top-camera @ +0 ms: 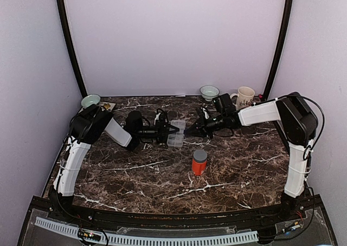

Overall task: Sort the pills into containers
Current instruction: Pass from the left arm to the right

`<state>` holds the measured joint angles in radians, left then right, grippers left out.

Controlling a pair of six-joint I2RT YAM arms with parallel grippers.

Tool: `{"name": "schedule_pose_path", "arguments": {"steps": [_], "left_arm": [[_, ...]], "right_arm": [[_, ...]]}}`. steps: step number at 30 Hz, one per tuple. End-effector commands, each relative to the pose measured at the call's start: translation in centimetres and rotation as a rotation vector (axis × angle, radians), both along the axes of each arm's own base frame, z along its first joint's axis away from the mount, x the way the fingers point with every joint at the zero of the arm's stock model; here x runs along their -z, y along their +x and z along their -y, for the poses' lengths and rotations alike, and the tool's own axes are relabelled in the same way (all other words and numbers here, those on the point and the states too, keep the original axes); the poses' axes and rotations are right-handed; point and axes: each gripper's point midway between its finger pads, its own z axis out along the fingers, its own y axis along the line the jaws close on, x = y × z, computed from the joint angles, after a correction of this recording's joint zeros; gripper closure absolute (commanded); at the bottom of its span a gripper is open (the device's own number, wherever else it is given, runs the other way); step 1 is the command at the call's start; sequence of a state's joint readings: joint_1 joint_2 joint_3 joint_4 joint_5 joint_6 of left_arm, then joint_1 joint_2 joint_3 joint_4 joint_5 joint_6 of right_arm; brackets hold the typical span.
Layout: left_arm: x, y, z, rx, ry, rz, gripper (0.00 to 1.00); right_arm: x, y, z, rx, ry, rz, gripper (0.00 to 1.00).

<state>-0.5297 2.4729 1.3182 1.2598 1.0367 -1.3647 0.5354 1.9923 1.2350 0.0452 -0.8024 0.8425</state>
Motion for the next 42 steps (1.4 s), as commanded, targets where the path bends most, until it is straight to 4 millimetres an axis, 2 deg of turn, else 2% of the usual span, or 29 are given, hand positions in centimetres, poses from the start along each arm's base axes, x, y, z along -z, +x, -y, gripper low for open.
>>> {"name": "schedule_pose_path", "arguments": {"steps": [1,12,26,37,42], "left_arm": [[1.5,-1.0,0.2,0.020,0.036,-0.016,0.64],[2.9,-0.9,-0.4,-0.011,0.127,-0.044,0.44],[5.4,0.6,-2.4,-0.126,0.324,-0.076,0.38],[5.4,1.7,-4.2,-0.199,0.401,-0.066,0.35],[4.0,2.2,-4.5,-0.218,0.415,-0.017,0.35]], "right_arm": [[-1.2,0.0,-1.3,-0.038,0.017,0.062,1.00],[0.1,-0.6,-0.7,-0.027,-0.007,0.047,1.00],[0.8,-0.7,0.0,-0.029,-0.059,0.053,1.00],[0.4,0.1,0.2,-0.032,-0.109,0.078,1.00],[-0.2,1.0,0.3,-0.032,-0.161,0.110,1.00]]}}
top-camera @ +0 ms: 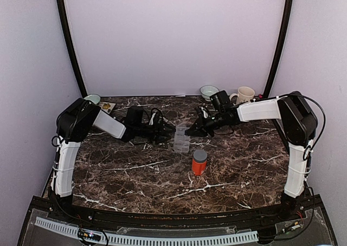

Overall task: Sort the pills into containers
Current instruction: Pass from the left arm to the right, then open the lid of the pill container.

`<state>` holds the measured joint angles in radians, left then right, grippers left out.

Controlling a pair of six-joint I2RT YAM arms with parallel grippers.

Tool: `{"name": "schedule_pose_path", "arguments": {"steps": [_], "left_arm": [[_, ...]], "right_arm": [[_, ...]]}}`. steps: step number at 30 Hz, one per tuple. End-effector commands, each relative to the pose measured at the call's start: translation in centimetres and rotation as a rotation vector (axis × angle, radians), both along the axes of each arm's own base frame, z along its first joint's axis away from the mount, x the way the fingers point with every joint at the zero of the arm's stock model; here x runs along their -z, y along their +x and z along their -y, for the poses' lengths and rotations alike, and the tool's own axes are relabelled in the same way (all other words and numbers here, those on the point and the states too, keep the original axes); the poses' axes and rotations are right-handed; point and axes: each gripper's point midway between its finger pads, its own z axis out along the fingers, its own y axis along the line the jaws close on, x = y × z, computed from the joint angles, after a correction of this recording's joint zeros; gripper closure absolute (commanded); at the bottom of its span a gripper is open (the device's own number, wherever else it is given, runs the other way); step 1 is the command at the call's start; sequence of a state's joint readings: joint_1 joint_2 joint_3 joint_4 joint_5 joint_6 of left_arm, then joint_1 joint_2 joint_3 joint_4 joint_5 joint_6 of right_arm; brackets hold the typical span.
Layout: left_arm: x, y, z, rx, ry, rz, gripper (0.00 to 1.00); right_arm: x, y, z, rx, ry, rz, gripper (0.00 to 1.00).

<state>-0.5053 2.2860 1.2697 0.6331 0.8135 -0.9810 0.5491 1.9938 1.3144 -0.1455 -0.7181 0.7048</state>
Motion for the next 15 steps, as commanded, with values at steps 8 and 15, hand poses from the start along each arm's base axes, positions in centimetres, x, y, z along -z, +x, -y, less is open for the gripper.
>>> {"name": "schedule_pose_path", "arguments": {"steps": [8,15], "left_arm": [[-2.5,1.7,-1.4,-0.057,0.122,0.075,0.33],[-5.2,3.2,-0.5,-0.064,0.140,0.124,0.30]], "right_arm": [[-0.3,1.3,-0.1,-0.023,-0.119,0.062,1.00],[0.0,1.2,-0.2,-0.023,-0.134,0.059,1.00]]}}
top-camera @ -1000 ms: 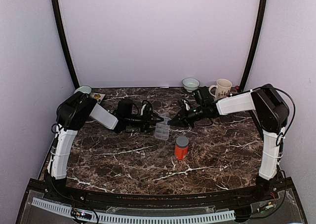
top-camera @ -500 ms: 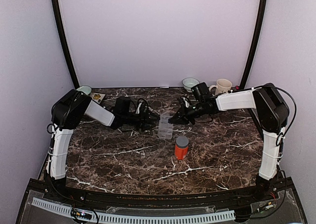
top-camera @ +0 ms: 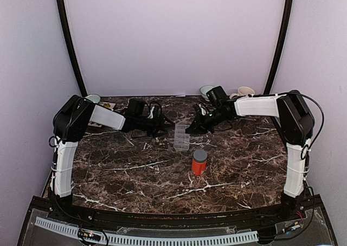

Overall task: Sort the pills into containers
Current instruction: Open the lid of the pill container.

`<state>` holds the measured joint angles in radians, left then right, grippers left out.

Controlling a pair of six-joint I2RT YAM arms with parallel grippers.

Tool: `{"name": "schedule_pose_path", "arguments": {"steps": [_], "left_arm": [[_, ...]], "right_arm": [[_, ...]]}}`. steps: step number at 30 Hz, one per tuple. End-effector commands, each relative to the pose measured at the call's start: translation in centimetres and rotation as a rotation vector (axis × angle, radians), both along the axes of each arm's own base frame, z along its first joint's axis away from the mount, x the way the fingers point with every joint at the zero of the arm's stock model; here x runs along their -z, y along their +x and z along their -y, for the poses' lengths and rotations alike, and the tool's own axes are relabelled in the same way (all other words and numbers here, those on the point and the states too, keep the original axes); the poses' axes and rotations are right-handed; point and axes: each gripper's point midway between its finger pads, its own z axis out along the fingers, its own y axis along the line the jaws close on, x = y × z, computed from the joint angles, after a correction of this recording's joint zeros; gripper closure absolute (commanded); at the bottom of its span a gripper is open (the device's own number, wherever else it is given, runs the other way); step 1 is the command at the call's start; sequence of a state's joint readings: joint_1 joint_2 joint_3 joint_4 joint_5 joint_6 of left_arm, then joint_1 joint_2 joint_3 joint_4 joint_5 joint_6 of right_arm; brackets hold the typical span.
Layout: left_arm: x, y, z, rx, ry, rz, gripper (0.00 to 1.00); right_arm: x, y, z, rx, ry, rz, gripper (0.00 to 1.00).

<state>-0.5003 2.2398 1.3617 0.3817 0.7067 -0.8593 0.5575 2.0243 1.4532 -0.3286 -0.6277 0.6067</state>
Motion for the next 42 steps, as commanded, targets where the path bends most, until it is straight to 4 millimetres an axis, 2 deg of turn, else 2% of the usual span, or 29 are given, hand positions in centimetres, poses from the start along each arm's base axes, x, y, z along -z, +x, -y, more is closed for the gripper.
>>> {"name": "schedule_pose_path", "arguments": {"steps": [1,5,7,11,13,18,32,42], "left_arm": [[-4.7,1.4,0.5,-0.006,0.020,0.092,0.28],[-6.2,2.1,1.5,0.006,0.034,0.120,0.24],[-6.5,2.3,1.8,0.015,0.054,0.128,0.20],[-6.6,2.5,2.4,0.040,0.077,0.129,0.19],[-6.9,2.7,2.7,0.045,0.080,0.131,0.11],[-7.2,2.6,3.2,0.067,0.132,0.135,0.10],[-5.0,0.5,4.7,0.180,0.346,0.084,0.10],[-4.3,0.5,3.9,0.186,0.422,0.057,0.10]], "right_arm": [[0.5,-0.1,-0.3,-0.013,-0.030,0.008,1.00],[0.4,-0.1,-0.4,-0.015,-0.030,0.011,1.00],[0.3,-0.1,-0.4,-0.016,-0.028,0.013,1.00],[0.0,-0.1,-0.8,-0.025,-0.020,0.016,1.00],[-0.1,-0.1,-0.9,-0.028,-0.022,0.019,1.00],[-0.5,0.0,-1.2,-0.035,-0.026,0.029,1.00],[-0.7,0.0,-1.5,-0.046,-0.032,0.038,1.00],[-0.9,0.3,-2.0,-0.053,-0.034,0.047,1.00]]}}
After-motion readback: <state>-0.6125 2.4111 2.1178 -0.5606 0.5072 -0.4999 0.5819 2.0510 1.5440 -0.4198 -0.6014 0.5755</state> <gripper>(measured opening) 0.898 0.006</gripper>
